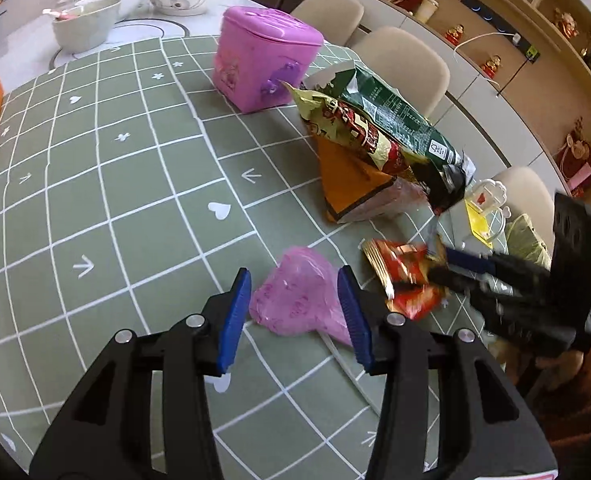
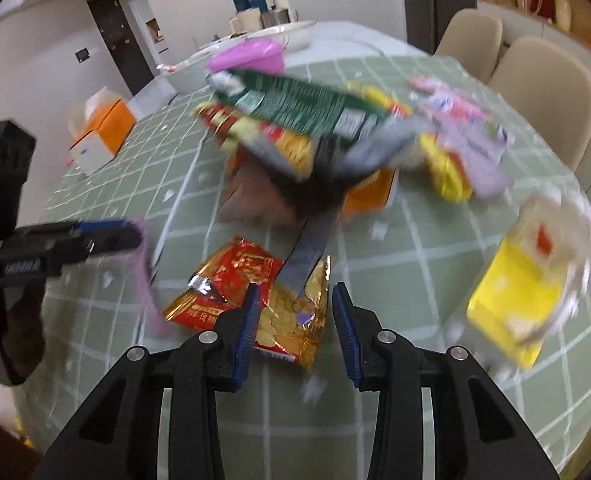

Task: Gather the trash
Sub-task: 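Grasp the pink plastic wrapper with the left gripper while the right gripper grasps the red-gold wrapper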

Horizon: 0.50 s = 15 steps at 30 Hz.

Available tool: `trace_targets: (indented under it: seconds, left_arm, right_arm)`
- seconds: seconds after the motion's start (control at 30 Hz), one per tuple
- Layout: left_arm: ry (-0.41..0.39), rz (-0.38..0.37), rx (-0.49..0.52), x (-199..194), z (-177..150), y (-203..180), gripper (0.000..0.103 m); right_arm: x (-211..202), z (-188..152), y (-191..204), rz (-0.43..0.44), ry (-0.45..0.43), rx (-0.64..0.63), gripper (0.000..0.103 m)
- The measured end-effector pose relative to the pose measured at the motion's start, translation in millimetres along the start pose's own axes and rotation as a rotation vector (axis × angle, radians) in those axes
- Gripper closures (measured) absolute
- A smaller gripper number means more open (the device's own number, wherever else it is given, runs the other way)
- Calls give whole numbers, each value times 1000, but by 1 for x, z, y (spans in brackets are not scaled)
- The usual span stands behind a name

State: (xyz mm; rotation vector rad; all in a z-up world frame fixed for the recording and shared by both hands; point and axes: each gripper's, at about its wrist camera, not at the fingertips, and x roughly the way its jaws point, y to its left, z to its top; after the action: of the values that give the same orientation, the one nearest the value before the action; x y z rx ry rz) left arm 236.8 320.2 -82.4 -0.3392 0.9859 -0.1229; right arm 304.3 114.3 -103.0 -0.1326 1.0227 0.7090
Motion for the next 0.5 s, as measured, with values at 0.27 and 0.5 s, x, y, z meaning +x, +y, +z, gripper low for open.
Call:
trace_targets:
  seconds: [0.27,0.5]
  left_arm:
    - [-30,24,-42,-14,-7,10,56]
    - [-11,28,-61,-20,-25,11,56]
  right_arm:
    - [3,-14,7,-5,27,-4,61]
    - [13,-1,16,-45,51,-71,57]
